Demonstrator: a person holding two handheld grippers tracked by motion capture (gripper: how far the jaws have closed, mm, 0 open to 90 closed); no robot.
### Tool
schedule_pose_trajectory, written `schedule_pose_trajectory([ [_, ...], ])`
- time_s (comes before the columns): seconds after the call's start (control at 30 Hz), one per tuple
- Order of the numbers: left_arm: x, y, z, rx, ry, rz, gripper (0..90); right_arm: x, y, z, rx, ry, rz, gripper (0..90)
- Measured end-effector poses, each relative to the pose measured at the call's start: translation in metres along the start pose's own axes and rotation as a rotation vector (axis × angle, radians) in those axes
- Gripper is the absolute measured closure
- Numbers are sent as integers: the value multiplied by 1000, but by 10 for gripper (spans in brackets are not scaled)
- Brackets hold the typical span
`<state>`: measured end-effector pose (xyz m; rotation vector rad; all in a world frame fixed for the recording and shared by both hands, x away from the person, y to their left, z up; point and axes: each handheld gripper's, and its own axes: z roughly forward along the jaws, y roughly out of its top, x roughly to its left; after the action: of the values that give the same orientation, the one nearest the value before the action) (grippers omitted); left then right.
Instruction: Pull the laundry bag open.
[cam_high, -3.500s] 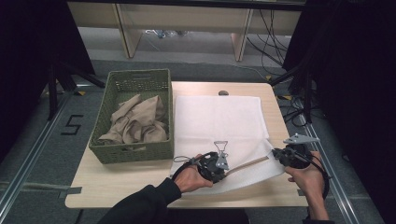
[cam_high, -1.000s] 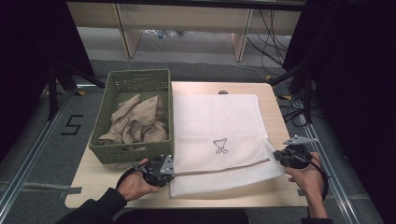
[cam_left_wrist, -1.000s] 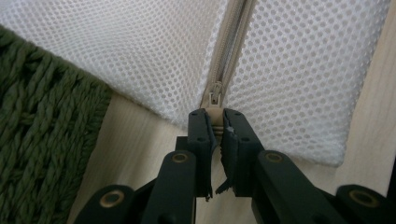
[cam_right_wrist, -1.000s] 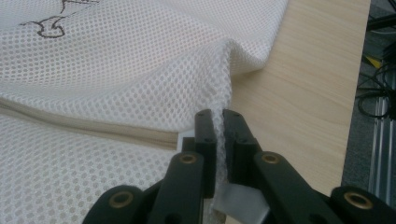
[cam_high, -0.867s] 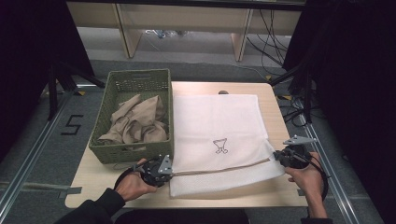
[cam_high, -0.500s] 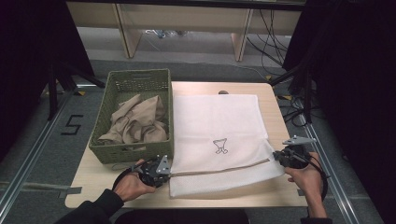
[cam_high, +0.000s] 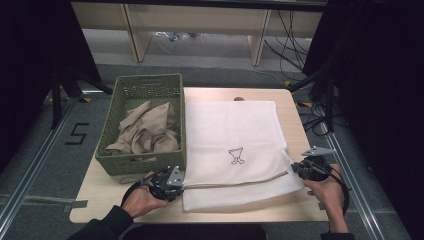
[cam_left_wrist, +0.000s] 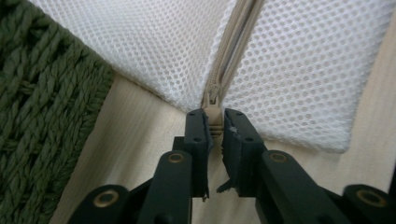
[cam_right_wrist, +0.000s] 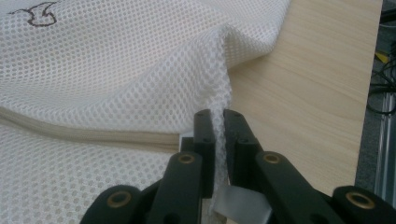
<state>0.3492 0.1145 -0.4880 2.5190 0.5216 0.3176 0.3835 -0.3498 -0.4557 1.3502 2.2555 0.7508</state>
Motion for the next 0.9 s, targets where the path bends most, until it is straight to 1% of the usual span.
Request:
schedule_pose_trajectory([
  [0.03,0,1,-3,-9,-4,-10,751,1,0,-1,10,4,26,842],
  [0.07,-2,0,-4,-36,6,-27,715,1,0,-1,8,4,29,833],
  [0.1,-3,1,-7,-40,3,-35,675,0,0,0,7,8,26,818],
  [0.13,-3,1,-9,-38,4,-30,625,0,-1,-2,0,-2,37,789],
  [0.17,-5,2,-11,-61,20,-40,598,-1,-2,-2,-17,-9,20,768],
  [0.2,-6,2,-14,-67,25,-51,558,0,0,-4,-13,-9,54,740],
  [0.23,-6,3,-16,-82,34,-65,529,-1,0,-6,-19,-4,61,712],
  [0.27,-7,4,-18,-100,36,-85,504,-2,0,-6,-45,-8,58,675],
  [0.3,-8,5,-20,-113,32,-93,486,-1,2,-8,-44,-11,63,653],
  [0.33,-8,6,-22,-122,39,-99,466,0,4,-9,-54,-9,61,624],
  [0.37,-8,6,-24,-129,43,-107,441,0,5,-8,-72,-6,45,587],
  [0.4,-8,6,-25,-135,48,-118,424,1,6,-8,-82,-19,25,556],
  [0.43,-8,7,-26,-137,51,-128,411,4,7,-8,-93,-11,45,539],
  [0.47,-9,7,-27,-145,38,-135,391,5,7,-8,-89,-12,22,515],
  [0.5,-9,8,-27,-149,45,-142,383,8,9,-7,-86,1,32,498],
  [0.53,-9,8,-27,-150,40,-147,375,9,10,-6,-100,5,12,472],
  [0.57,-10,9,-27,-152,37,-145,369,12,11,-6,-104,10,22,457],
  [0.6,-10,10,-27,-148,42,-130,364,16,12,-7,-86,23,42,432],
  [0.63,-12,11,-26,-150,37,-150,363,16,12,-5,-100,31,14,410],
  [0.67,-13,12,-26,-142,40,-145,358,19,14,-5,-111,45,14,398],
  [0.73,-15,13,-25,-141,37,-149,348,24,16,-3,-128,53,-23,371],
  [0.77,-16,14,-24,-144,29,-144,346,28,17,-2,-132,65,-44,364],
  [0.8,-17,14,-23,-138,38,-149,344,32,17,-2,-129,71,-41,363],
  [0.83,-18,15,-23,-138,22,-146,339,36,18,-1,-116,85,-46,353],
  [0.87,-18,15,-22,-137,28,-150,335,39,20,1,-114,96,-73,342],
  [0.9,-18,15,-22,-132,29,-152,334,44,20,1,-100,107,-68,342],
])
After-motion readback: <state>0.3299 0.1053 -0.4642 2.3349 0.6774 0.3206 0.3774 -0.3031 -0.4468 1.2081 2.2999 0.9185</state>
